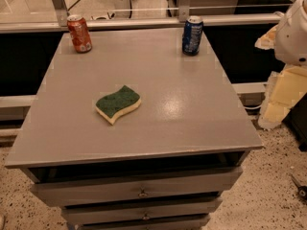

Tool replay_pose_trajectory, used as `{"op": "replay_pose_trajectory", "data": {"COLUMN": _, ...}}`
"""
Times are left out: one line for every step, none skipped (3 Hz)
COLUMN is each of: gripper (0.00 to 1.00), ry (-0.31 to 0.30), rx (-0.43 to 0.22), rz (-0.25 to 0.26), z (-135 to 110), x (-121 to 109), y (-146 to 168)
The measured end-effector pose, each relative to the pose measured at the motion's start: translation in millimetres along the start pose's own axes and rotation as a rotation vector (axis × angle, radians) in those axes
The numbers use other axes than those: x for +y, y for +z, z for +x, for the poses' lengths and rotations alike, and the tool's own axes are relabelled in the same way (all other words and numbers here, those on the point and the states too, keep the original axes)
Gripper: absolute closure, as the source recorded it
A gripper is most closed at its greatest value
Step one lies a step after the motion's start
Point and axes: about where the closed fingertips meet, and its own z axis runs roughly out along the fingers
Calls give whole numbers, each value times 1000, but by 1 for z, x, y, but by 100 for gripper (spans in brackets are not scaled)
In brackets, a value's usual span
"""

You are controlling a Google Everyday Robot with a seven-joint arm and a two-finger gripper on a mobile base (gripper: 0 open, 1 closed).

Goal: Move coke can near pepsi can

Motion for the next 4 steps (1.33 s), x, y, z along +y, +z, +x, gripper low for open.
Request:
{"op": "replay_pose_trajectory", "data": {"gripper": 0, "ry": 0, "rx": 0, "rz": 0, "z": 0, "x": 0, "y": 0}}
{"op": "replay_pose_trajectory", "data": {"gripper": 0, "ry": -7, "rx": -51, "rz": 11, "z": -17, "x": -5, "y": 8}}
{"op": "replay_pose_trajectory", "data": {"gripper": 0, "ry": -26, "rx": -162, "rz": 23, "z": -62, "x": -24, "y": 32}}
{"op": "replay_pose_trajectory", "data": {"gripper": 0, "ry": -57, "rx": -293, "rz": 54, "z": -121, "x": -53, "y": 57}}
